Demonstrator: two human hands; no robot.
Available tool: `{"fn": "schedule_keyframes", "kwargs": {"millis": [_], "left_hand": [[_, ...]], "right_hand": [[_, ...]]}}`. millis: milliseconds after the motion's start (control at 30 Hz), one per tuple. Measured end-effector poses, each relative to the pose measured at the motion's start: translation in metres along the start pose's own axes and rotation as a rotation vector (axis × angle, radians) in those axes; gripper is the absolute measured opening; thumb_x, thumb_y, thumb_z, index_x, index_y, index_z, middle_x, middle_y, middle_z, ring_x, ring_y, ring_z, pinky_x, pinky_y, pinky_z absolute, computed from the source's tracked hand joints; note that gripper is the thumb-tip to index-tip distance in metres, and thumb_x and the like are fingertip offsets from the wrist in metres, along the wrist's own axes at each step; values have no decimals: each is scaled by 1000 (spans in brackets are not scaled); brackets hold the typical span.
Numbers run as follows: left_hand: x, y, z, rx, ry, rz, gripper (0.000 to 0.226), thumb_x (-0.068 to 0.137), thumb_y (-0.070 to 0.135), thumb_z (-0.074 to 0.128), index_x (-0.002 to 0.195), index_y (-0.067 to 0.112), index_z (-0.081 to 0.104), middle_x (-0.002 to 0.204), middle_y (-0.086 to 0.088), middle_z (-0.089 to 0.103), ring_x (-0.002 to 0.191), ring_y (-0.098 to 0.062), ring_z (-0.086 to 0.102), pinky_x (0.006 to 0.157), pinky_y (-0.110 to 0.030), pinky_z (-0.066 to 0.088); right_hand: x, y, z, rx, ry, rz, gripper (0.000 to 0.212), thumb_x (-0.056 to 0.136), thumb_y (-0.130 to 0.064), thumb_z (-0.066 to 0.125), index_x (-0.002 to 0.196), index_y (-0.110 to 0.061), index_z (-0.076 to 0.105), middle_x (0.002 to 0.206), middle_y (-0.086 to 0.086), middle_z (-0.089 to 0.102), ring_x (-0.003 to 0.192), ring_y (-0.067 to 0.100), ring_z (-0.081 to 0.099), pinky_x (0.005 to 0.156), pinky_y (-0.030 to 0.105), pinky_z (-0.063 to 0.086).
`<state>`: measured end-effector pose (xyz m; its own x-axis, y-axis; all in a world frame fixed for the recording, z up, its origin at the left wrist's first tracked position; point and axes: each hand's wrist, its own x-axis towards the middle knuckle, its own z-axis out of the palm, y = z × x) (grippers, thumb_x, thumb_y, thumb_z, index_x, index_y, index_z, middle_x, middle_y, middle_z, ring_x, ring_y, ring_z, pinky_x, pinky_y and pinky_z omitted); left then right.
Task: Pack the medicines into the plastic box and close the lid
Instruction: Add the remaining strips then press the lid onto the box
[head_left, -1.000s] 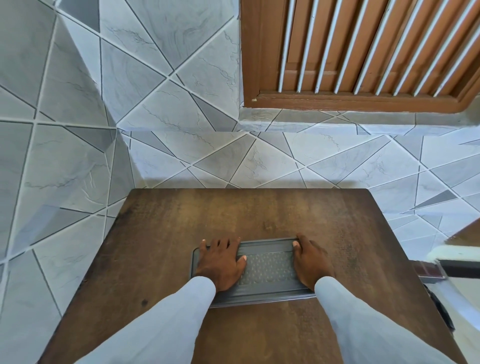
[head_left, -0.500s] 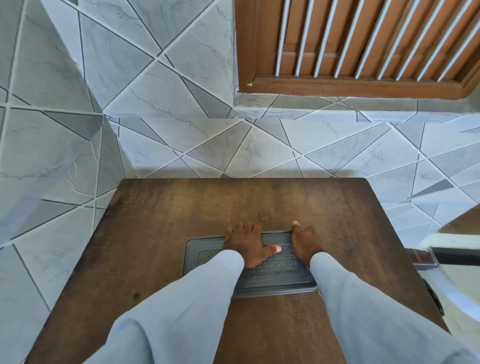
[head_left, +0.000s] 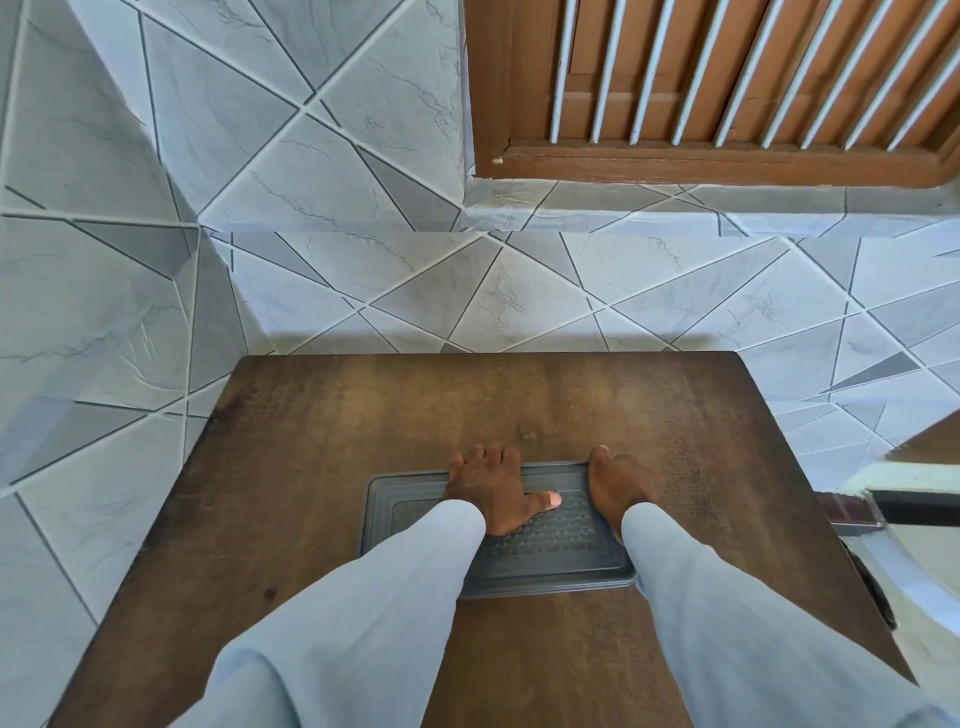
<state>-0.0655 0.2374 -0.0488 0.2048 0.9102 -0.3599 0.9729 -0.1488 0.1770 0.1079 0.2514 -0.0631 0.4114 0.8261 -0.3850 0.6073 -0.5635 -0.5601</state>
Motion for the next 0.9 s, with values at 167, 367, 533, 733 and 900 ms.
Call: {"fn": "schedule_keyframes", "kwargs": {"millis": [167,367,533,733,900], "left_hand": [[1,1,-3,-19,-33,-14,87,81,80,36,139,16,37,147,-11,38,134,-35,34,110,-52,25],[-3,1,1,-23,-10,-5,82,83,78,34,140,19,34,147,-10,36,133,-35,33,109,-52,25],[-6,4,11,-45,30,-20,79,87,75,30,151,30,15,161,-9,14,148,-38,1,117,-60,0],[-17,11,21,-9,121,-56,74,91,72,18,153,36,-3,164,-8,-3,148,-36,-15,114,-61,-9],[-41,-1,37,-62,328,-44,61,98,57,20,153,31,11,163,-4,11,150,-30,-4,118,-56,1]], "right_hand": [[3,-2,0,-35,-8,-8,55,97,-36,29,115,5,61,123,30,59,113,44,55,96,42,41],[-3,-3,0,-29,29,-27,53,98,-38,29,115,2,59,122,29,59,110,44,55,93,42,41],[-21,11,-1,-44,28,-52,65,96,-59,22,115,-6,55,119,23,61,107,42,57,92,46,44],[-51,36,-5,-78,38,22,69,95,-62,20,117,-7,56,124,22,60,110,41,56,91,43,43],[-78,50,1,-61,91,132,78,89,-71,17,121,-11,57,124,20,60,110,40,57,92,47,45]]}}
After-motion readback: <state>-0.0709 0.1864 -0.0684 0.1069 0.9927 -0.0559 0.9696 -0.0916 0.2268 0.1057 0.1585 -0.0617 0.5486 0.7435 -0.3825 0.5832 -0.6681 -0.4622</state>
